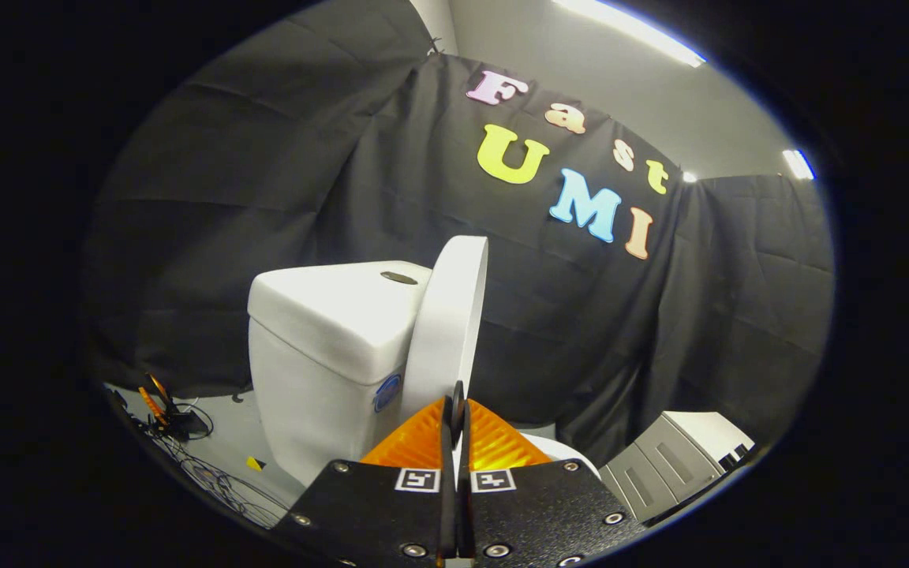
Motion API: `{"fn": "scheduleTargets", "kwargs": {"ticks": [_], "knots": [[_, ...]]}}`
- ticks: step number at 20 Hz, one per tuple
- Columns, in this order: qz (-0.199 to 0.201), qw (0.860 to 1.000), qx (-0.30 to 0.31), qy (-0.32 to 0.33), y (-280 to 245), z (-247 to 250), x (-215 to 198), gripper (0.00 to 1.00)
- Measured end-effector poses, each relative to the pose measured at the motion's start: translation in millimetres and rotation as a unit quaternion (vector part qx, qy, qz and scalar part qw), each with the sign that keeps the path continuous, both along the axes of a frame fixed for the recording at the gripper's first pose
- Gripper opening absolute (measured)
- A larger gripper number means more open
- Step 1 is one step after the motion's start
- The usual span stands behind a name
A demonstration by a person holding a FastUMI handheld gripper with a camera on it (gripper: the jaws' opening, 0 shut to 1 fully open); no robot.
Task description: Open the toilet lid.
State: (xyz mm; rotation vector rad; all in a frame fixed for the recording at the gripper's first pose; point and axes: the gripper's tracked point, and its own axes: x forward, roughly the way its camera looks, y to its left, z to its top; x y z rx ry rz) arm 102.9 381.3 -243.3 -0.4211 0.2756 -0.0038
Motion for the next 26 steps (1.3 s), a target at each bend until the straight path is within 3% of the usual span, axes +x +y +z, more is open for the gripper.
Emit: {"fn": "scheduleTargets", "kwargs": {"ticks": [3,7,10,14,16,17,19,26], "knots": [[-0.009,0.999,0.033,0.008,1.3,0.0,0.7,0.00],[-0.007,1.000,0.021,0.018,2.9,3.8,0.0,0.00],[0.015,0.999,0.008,0.036,6.1,0.4,-0.9,0.09],[0.050,0.994,0.068,0.065,15.3,0.7,-18.5,0.36],[0.061,0.991,0.106,0.060,11.9,15.2,-34.5,0.59],[0.063,0.990,0.118,0.053,8.0,26.3,-38.3,0.76],[0.072,0.987,0.140,0.034,-0.3,52.0,-42.6,0.95],[0.127,0.973,0.180,-0.063,-57.0,164.1,-41.1,0.95]]}}
